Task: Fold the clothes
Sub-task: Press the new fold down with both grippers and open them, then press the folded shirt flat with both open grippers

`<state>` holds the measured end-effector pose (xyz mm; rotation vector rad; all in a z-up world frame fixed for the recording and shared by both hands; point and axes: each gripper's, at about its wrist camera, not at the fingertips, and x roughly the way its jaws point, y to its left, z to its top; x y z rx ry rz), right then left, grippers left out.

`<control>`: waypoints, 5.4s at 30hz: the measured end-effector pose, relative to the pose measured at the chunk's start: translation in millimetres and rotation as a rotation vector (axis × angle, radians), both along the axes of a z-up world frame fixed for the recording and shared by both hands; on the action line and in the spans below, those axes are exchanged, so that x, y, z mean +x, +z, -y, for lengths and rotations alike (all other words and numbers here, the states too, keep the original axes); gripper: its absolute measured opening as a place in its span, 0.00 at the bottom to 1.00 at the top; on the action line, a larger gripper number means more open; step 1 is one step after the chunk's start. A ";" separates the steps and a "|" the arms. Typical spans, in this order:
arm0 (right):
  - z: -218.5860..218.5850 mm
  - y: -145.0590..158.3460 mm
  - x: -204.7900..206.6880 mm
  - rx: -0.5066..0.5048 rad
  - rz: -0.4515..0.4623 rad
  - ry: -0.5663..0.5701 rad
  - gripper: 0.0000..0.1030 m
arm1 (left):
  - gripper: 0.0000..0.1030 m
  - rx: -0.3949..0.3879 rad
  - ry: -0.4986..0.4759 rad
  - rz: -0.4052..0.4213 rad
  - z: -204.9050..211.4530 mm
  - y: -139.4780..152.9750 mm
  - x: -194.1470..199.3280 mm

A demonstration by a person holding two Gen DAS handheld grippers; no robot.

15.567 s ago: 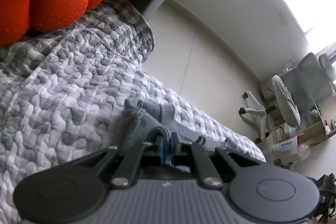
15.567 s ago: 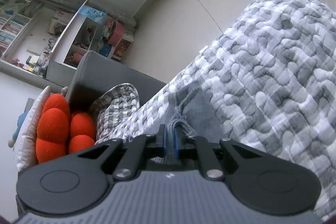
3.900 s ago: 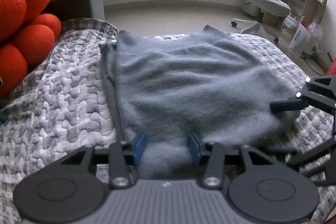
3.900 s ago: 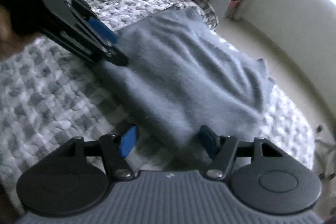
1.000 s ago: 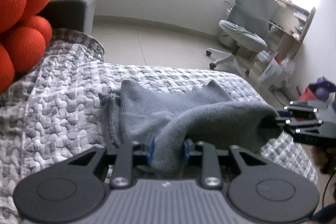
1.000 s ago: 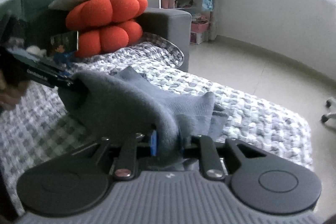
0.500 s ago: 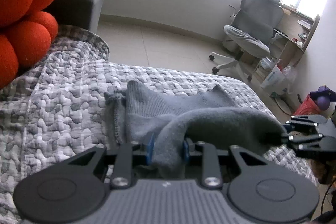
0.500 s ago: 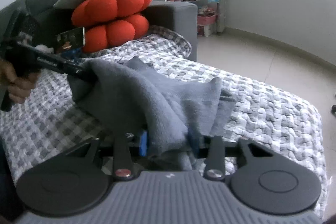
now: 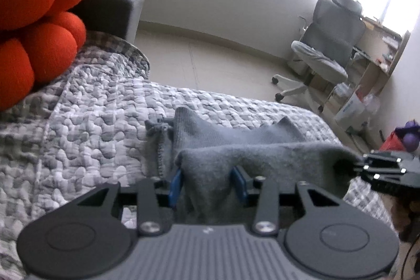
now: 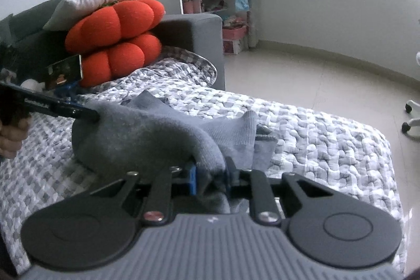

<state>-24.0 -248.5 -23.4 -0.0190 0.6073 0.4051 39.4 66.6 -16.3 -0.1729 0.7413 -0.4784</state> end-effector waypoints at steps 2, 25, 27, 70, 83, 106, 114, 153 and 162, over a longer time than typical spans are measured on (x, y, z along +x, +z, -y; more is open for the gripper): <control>-0.4 -3.1 2.4 -0.004 -0.029 -0.015 0.22 | 0.27 -0.021 0.001 -0.012 -0.7 -2.0 2.3; 10.5 22.0 3.2 0.170 0.085 -0.111 0.15 | 0.08 -0.117 0.123 0.095 -13.2 20.5 6.3; 8.8 24.5 14.7 0.192 0.096 -0.144 0.15 | 0.08 -0.126 0.144 0.103 -11.1 20.1 16.6; 20.7 -21.9 88.8 0.313 -0.099 -0.487 0.12 | 0.20 -0.143 0.334 0.039 12.2 -29.0 81.2; 15.6 -18.7 84.9 0.302 -0.124 -0.468 0.10 | 0.25 -0.051 0.324 0.074 32.5 -32.6 78.0; -40.1 14.5 37.9 0.105 0.065 -0.360 0.25 | 0.52 0.057 0.208 0.189 62.6 15.0 10.8; -71.1 -1.6 43.7 0.039 0.011 -0.271 0.25 | 0.52 0.129 0.209 0.145 72.9 -3.8 18.0; -88.2 -16.0 51.3 -0.010 -0.031 -0.178 0.30 | 0.55 0.282 0.228 0.083 79.0 -9.3 18.9; -88.4 -17.6 52.3 -0.009 -0.039 -0.182 0.30 | 0.55 0.357 0.236 0.105 84.9 -5.1 13.1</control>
